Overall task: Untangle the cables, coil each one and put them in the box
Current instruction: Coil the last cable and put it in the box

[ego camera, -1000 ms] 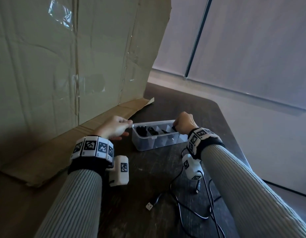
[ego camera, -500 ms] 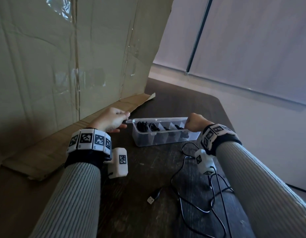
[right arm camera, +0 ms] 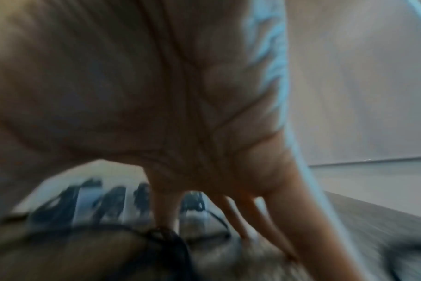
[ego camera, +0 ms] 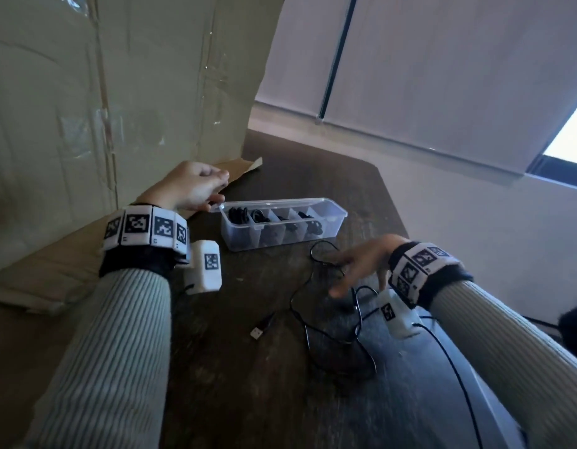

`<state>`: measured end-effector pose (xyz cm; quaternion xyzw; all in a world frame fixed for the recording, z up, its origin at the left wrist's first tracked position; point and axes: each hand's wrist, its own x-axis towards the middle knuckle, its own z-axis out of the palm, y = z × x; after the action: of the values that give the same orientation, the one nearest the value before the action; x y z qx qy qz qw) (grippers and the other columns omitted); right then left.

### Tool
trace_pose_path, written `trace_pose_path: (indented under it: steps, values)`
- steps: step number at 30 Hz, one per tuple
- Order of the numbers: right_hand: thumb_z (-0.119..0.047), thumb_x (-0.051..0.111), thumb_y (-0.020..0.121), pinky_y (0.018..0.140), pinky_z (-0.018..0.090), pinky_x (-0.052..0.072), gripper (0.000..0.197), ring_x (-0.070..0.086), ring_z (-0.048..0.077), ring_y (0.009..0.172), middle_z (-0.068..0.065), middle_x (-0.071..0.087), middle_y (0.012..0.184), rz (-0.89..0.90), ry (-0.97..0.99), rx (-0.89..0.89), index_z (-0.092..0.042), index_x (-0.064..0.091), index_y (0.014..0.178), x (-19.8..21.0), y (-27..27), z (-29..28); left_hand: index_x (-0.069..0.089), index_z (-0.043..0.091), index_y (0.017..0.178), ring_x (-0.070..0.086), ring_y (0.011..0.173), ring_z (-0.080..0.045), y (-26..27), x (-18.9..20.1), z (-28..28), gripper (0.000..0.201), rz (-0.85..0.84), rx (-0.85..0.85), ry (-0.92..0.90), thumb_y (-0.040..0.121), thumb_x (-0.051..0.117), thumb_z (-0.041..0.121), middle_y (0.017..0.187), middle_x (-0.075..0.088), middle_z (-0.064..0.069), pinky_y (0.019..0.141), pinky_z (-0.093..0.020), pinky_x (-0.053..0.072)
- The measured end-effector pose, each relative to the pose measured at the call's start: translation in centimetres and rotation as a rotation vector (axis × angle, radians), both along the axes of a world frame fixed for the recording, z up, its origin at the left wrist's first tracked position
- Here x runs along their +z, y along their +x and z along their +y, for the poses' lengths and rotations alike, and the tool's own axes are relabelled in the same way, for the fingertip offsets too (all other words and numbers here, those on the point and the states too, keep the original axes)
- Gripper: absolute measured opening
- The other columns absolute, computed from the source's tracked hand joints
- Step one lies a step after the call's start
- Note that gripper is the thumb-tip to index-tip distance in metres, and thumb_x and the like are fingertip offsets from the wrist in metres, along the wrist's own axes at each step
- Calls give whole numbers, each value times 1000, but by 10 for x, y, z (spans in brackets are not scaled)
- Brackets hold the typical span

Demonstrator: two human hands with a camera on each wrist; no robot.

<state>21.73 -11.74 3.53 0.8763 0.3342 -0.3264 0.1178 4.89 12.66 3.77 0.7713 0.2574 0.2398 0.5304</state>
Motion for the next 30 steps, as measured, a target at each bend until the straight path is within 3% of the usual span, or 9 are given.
trace_pose_path:
  steps: [2,4,7,11,15,18,20,24,30]
  values:
    - [-39,77,78,85,28,38,99,34,25,140,-2,30,156,-83,36,134,-33,15,154,-13,-8,-13,60,13,109,64,77,-9,0,5,-4,21,6,-32,24,98,50,28,119,63,-3,51,-15,51]
    - [-25,82,74,79,25,44,83,52,24,125,1,51,141,-200,143,208,-24,40,146,-20,-11,-15,60,12,111,64,78,-8,0,10,-9,23,8,-56,55,98,49,28,118,62,-2,57,-18,50]
    - [-4,79,72,71,30,59,35,71,25,88,9,71,104,-283,251,187,-16,71,104,-31,-8,-16,59,11,117,63,80,-7,3,19,-20,27,0,-87,107,98,49,28,115,61,0,61,-19,50]
    - [2,73,76,63,29,61,22,73,27,77,10,73,88,-182,332,134,-14,75,92,-27,-13,-24,61,10,115,64,82,-8,9,28,-42,27,-13,-172,166,98,50,28,116,63,-3,70,-25,50]
    - [-13,74,82,73,32,61,12,73,21,74,2,75,85,-318,672,158,-15,76,94,6,-14,-32,60,9,119,66,93,-13,16,39,-77,38,16,-359,257,95,52,36,119,64,-5,84,-36,53]
    - [-13,75,81,70,36,61,8,72,25,68,10,74,81,-303,1076,0,-19,72,84,39,-21,-35,45,15,135,65,90,-7,22,41,-102,67,108,-495,339,80,66,48,118,61,4,83,-30,54]
    - [-10,75,83,65,32,61,10,69,19,59,11,72,74,-273,1228,-69,-17,69,78,61,-30,-37,26,9,145,67,92,-13,29,37,-112,93,163,-553,305,74,77,39,115,64,3,78,-34,55]
    - [1,66,87,54,22,58,7,66,9,47,13,65,71,-161,1510,-202,5,64,93,96,-44,-46,38,-4,129,73,80,-16,36,28,-110,44,124,-637,231,93,59,10,89,74,-7,85,-46,51]
    - [-7,66,89,55,23,56,8,66,9,51,6,65,72,-383,1702,-367,-3,66,96,123,-24,-83,65,8,100,70,82,-16,22,28,-70,14,76,-594,195,94,56,16,79,74,2,84,-34,53]
